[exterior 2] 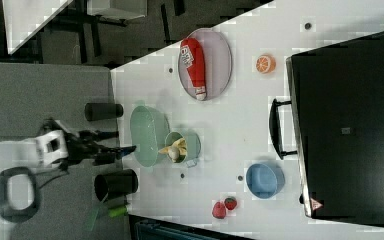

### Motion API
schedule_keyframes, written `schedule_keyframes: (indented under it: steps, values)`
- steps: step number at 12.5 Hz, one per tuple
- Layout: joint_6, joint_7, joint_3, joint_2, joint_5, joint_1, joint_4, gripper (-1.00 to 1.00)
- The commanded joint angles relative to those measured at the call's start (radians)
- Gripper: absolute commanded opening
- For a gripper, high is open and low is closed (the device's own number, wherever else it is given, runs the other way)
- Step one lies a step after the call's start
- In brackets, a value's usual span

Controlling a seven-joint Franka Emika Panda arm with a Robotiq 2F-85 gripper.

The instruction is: Pick Banana and place it in mug.

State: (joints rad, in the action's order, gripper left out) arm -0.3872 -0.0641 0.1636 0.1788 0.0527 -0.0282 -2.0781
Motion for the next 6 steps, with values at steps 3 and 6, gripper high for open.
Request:
schedule_keyframes:
  steps: [3, 6]
  values:
    - [0.215, 0.018, -0.202, 0.052, -0.06, 0.053, 0.152, 1.0]
    - [0.302, 0.018, -0.25, 0.056, -0.06, 0.053, 0.181, 1.0]
